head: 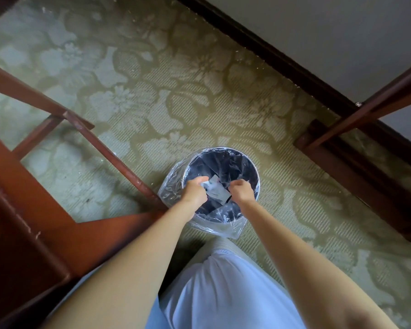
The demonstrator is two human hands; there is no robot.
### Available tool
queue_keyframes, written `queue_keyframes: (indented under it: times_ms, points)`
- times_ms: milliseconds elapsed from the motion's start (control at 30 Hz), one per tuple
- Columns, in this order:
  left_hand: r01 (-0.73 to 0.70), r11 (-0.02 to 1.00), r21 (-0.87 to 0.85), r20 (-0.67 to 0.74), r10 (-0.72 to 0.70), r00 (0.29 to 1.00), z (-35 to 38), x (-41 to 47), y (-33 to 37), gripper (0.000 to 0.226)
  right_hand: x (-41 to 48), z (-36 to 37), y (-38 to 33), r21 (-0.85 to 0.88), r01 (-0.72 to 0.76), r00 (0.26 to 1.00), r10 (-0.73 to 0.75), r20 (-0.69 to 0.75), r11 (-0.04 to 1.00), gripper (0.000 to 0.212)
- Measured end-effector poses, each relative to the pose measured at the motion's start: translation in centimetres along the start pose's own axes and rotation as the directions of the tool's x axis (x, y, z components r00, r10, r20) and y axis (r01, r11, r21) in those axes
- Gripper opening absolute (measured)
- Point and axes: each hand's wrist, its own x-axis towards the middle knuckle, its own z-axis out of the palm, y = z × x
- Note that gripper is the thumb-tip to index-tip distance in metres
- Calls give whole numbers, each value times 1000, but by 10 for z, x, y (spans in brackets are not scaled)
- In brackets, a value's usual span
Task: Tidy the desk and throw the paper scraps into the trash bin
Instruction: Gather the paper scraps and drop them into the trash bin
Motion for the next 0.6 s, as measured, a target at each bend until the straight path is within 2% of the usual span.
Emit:
queue_keyframes:
  times_ms: [100,200,300,367,467,600]
  points:
    - [2,999,-38,13,-1,1000,-4,-12,7,58,-16,-5,-5,-30,57,996,-59,-64,998,32]
    - [-44,999,9,6,44,999,-8,-30,17,57,-39,-12,-15,-85,125,984,-134,-118,989,25]
    - [-134,989,69,-35,137,990,-15,-63,34,47,-73,-22,-34,-201,241,950,-273,-152,950,31]
    - [-225,967,115,-77,235,969,-24,-92,48,40,-104,-29,-52,-272,316,911,-371,-180,909,25]
    - [-387,903,187,-133,413,901,-44,-146,68,36,-154,-39,-80,-306,458,821,-529,-215,835,28]
    - [-606,752,260,-243,658,712,-81,-234,84,32,-232,-47,-116,-305,626,662,-696,-280,718,28]
